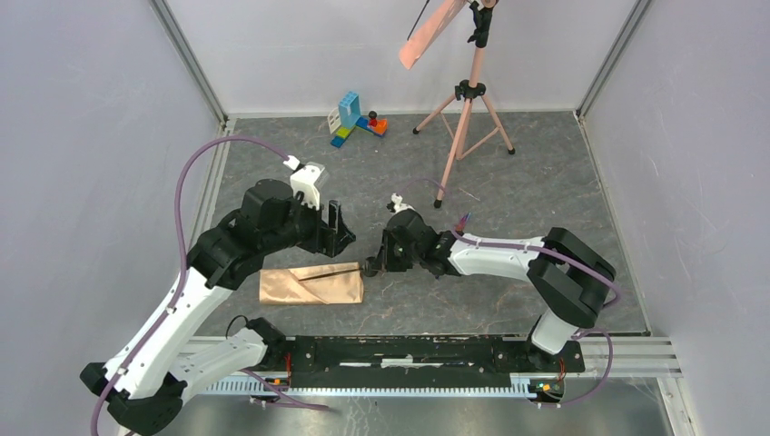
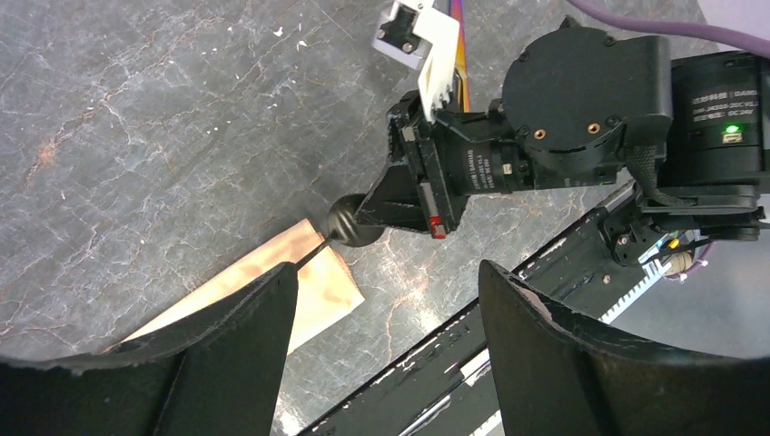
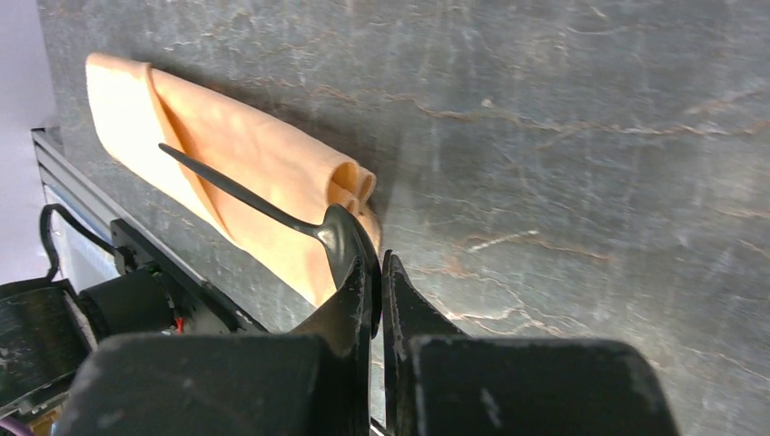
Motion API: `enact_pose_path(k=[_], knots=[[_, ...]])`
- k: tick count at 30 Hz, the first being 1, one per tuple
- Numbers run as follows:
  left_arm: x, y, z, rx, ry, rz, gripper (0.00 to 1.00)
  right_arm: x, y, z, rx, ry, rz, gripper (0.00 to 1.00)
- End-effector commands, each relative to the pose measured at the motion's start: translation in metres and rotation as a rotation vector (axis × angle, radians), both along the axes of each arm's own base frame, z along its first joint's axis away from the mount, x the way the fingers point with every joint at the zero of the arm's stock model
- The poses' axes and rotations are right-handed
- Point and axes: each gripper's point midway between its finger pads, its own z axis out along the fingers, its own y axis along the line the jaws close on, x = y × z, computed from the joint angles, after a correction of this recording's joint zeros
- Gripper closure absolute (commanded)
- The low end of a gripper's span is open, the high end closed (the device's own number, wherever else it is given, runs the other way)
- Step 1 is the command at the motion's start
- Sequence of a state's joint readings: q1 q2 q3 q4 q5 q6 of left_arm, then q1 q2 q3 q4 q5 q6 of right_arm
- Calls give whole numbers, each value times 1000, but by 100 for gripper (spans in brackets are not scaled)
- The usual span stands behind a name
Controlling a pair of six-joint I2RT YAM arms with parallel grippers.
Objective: Fold the napkin into a case and place the utensils inside
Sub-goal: Insert the spoon into the folded napkin.
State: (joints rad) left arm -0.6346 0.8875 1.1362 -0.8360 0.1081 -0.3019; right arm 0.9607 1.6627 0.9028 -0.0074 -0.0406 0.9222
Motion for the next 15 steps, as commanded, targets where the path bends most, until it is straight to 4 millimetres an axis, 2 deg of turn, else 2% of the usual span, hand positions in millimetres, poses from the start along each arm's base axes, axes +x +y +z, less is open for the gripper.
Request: enact_pose_path(k=[1, 7, 10, 15], knots=[[-2, 3, 26, -39, -60, -1, 21, 11, 28, 23, 56, -35, -21, 100], [-5, 9, 34, -26, -79, 1, 21, 14, 43, 20, 52, -39, -37, 100], [-8, 13, 37, -17, -88, 3, 21, 15, 44, 20, 51, -42, -43, 100], [-10, 16, 40, -16, -97, 5, 21, 19, 24, 21, 17, -57, -87, 100]])
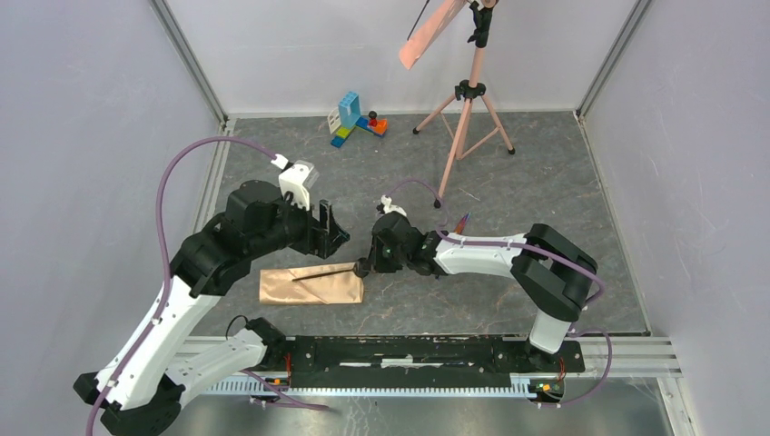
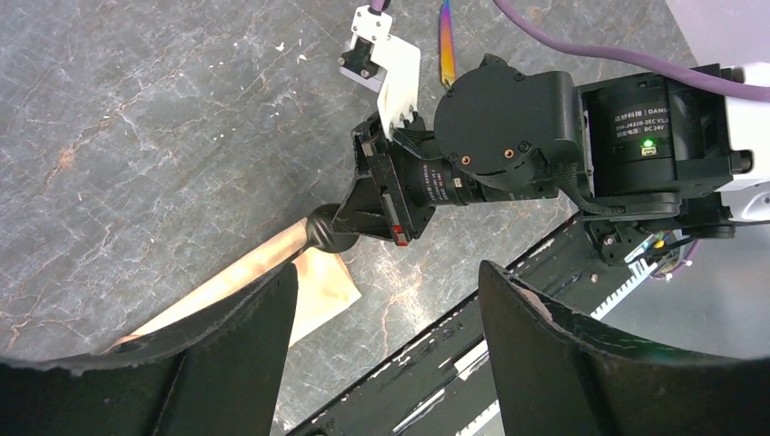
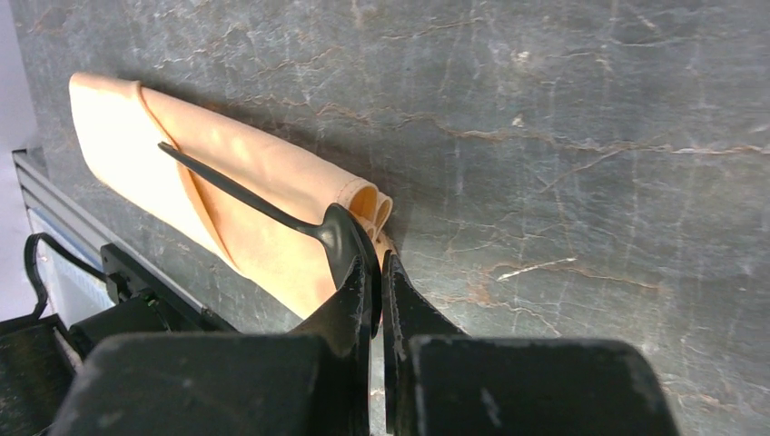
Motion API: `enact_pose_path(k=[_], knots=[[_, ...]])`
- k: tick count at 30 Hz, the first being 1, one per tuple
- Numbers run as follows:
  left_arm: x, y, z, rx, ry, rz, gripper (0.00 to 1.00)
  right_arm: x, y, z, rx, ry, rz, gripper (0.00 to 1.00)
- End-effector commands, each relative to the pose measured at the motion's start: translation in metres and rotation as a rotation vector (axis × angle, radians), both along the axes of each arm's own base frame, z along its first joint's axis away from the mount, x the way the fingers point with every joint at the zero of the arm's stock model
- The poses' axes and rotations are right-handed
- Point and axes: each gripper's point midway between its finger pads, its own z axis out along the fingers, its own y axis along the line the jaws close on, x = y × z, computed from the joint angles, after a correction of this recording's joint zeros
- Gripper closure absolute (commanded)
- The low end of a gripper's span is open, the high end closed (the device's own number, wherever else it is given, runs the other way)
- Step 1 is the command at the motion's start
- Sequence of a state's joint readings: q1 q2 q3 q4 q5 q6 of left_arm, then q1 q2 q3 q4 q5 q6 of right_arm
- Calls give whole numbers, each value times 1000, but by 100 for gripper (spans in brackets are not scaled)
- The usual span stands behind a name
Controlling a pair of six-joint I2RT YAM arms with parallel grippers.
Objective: Fold the napkin into a case and place the utensils inside
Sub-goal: Insert the spoon into the folded napkin.
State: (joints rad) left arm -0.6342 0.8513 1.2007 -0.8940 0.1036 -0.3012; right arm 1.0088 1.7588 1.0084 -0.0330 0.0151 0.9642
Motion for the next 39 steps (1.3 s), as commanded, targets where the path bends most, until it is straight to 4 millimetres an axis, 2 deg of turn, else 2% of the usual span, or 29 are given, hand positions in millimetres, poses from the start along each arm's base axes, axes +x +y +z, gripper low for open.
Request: enact_pose_path(k=[1, 7, 20, 28, 34, 39], knots=[[0, 7, 16, 7, -59, 1, 21, 15, -6, 24, 29, -58, -69, 100], [2, 3, 17, -5, -57, -10, 21, 13, -13, 20, 4, -61, -65, 100], [-2, 10, 16, 17, -60, 0, 21, 12, 16, 10, 40, -22, -38, 100], [-2, 11, 15, 24, -66, 0, 21, 6, 32, 14, 63, -9, -50, 100], [-2, 15, 15, 37, -75, 5, 20, 5, 26, 17, 41, -10, -83, 100], [-1, 14, 14, 38, -75, 3, 20, -1, 40, 15, 61, 19, -85, 100]])
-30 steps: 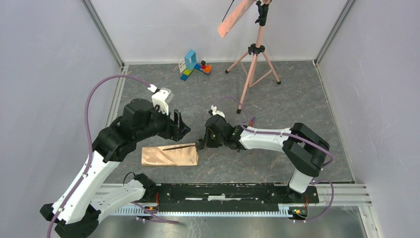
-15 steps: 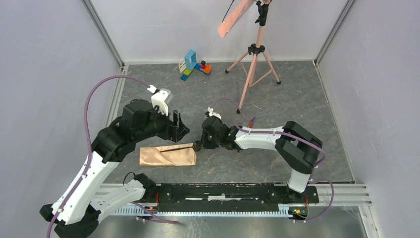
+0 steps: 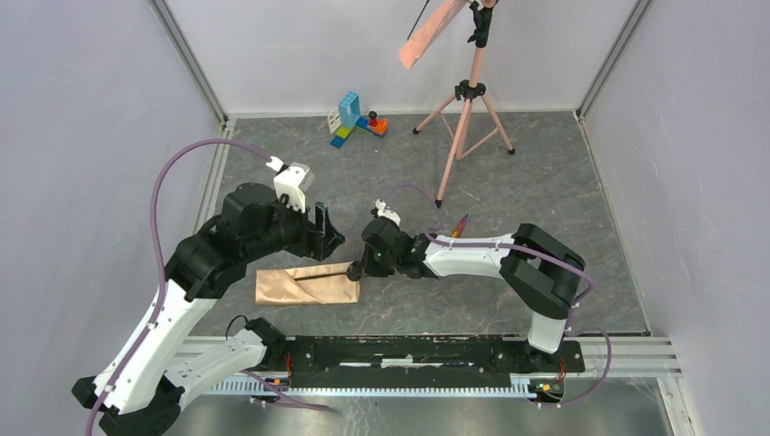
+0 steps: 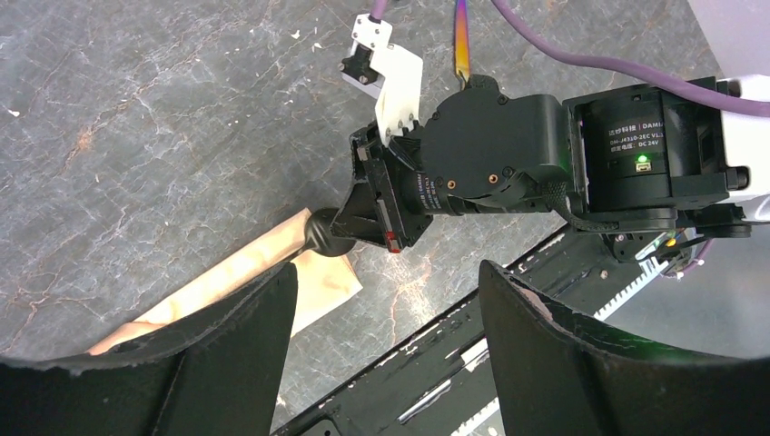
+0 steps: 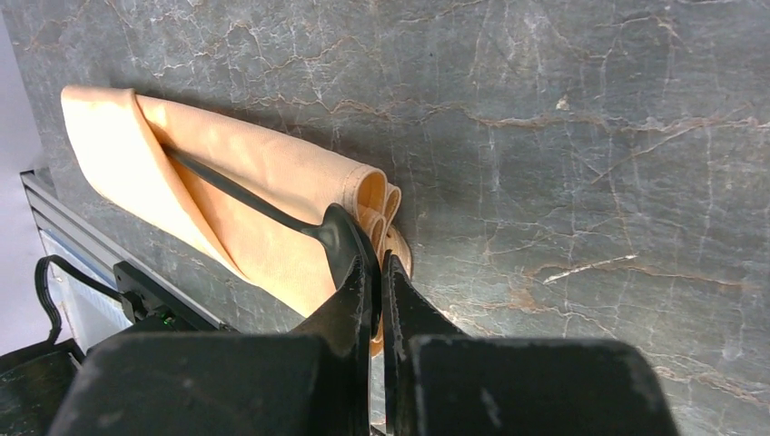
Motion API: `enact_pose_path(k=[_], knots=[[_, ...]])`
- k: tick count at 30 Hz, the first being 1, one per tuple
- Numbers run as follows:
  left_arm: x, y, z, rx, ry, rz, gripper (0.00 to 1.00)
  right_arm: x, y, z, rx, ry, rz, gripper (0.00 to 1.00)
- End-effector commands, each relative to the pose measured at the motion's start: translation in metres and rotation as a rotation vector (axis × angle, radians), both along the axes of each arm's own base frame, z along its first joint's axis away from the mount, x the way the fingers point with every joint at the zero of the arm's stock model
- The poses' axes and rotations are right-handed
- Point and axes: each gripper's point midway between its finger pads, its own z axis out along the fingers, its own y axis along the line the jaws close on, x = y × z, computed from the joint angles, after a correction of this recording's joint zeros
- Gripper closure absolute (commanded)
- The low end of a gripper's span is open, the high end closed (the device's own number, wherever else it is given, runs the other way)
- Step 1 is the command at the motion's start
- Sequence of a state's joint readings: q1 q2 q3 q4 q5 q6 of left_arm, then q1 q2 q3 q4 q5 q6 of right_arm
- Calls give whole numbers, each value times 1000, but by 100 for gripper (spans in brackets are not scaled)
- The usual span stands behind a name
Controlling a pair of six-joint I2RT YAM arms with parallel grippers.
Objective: Fold the napkin into a case and place the utensils inside
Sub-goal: Insert the spoon into the folded napkin.
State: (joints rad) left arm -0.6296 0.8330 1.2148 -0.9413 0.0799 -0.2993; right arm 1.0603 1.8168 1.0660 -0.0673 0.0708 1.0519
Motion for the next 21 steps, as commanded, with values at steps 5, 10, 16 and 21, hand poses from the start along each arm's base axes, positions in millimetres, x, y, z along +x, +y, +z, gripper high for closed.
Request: enact_pose_path(k=[5, 10, 16, 21], knots=[[2, 5, 16, 13, -86, -21, 20, 3, 36, 19, 96, 5, -38, 100], [1, 7, 13, 25, -82, -19, 20, 3, 41, 17, 98, 10, -46, 100], [1, 7, 16, 18, -91, -18, 20, 0, 52, 14, 108, 18, -42, 100], [0, 8, 16, 21, -92, -19, 20, -3, 55, 19, 105, -1, -36, 100]])
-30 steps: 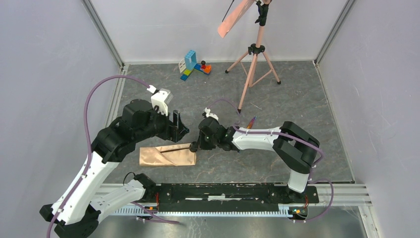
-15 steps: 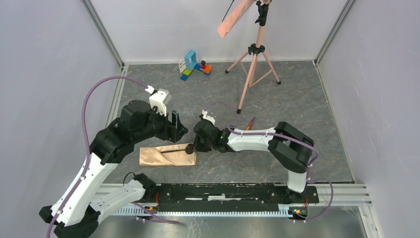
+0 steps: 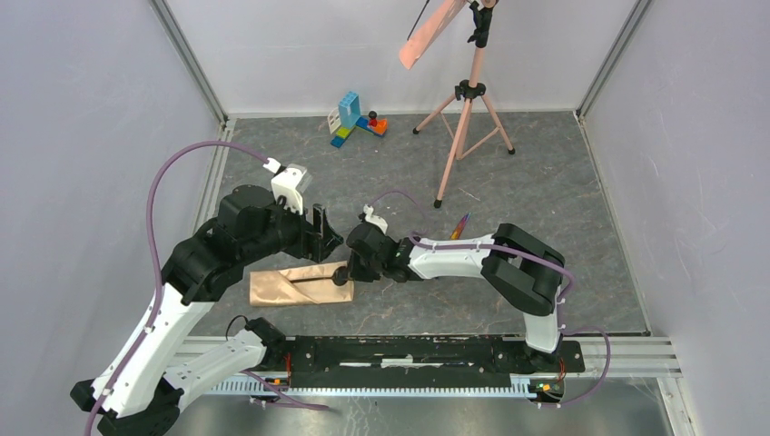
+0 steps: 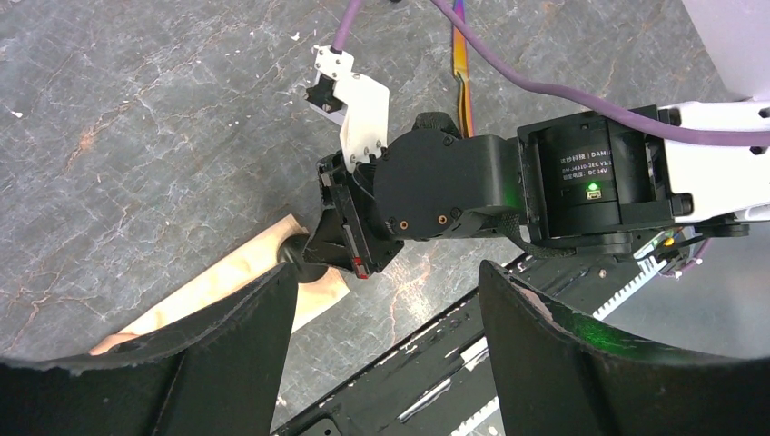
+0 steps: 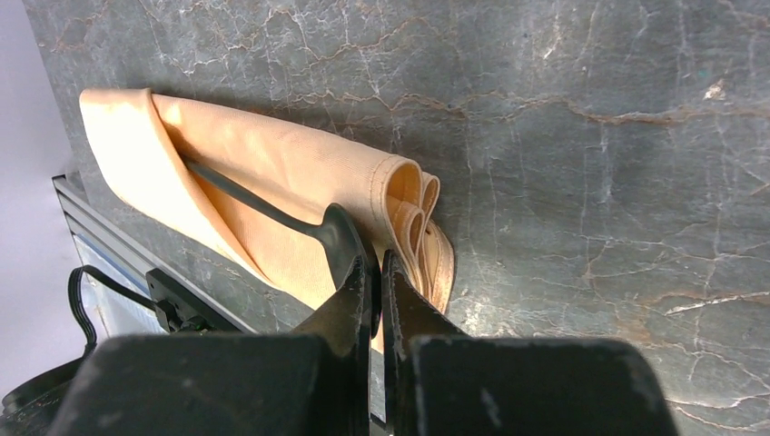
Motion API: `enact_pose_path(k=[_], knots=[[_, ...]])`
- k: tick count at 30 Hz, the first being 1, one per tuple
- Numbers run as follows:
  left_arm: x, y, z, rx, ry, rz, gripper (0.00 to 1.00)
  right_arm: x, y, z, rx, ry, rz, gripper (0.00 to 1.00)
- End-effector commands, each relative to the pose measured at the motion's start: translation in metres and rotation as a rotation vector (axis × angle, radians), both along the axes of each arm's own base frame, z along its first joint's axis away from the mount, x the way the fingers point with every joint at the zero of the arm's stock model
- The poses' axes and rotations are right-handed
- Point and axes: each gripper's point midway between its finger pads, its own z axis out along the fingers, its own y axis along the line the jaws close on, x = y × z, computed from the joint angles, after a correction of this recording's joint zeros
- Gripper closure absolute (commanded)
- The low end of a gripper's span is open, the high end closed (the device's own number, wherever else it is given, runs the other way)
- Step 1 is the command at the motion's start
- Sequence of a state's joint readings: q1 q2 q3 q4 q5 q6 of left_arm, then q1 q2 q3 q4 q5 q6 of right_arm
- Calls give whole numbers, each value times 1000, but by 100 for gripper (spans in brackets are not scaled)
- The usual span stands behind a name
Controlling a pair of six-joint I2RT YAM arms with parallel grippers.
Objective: Fold the napkin into a case and place the utensils inside
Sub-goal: Insert the spoon into the folded napkin.
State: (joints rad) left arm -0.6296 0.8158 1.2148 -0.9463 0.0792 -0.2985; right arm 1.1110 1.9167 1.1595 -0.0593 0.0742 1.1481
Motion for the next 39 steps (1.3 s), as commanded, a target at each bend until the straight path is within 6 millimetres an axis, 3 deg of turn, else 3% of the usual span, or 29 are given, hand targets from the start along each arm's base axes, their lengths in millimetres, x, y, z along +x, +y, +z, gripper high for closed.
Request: enact_pose_path(k=[1, 4, 10, 18, 30, 39], knots=[[3, 7, 13, 30, -82, -15, 20, 7, 19, 28, 64, -60, -14, 100], [7, 11, 10, 33, -73, 32, 20, 6, 17, 32, 77, -75, -8, 100], [15, 12, -1, 2, -19, 107, 20, -3, 35, 34, 133, -59, 62, 100], [14, 8, 3, -31, -10, 101, 20, 3, 43, 16, 125, -43, 34, 100], [9, 11, 5, -29, -23, 87, 20, 14, 57, 30, 139, -87, 24, 98], [8, 12, 8, -23, -36, 79, 20, 17, 70, 22, 114, -94, 50, 95]])
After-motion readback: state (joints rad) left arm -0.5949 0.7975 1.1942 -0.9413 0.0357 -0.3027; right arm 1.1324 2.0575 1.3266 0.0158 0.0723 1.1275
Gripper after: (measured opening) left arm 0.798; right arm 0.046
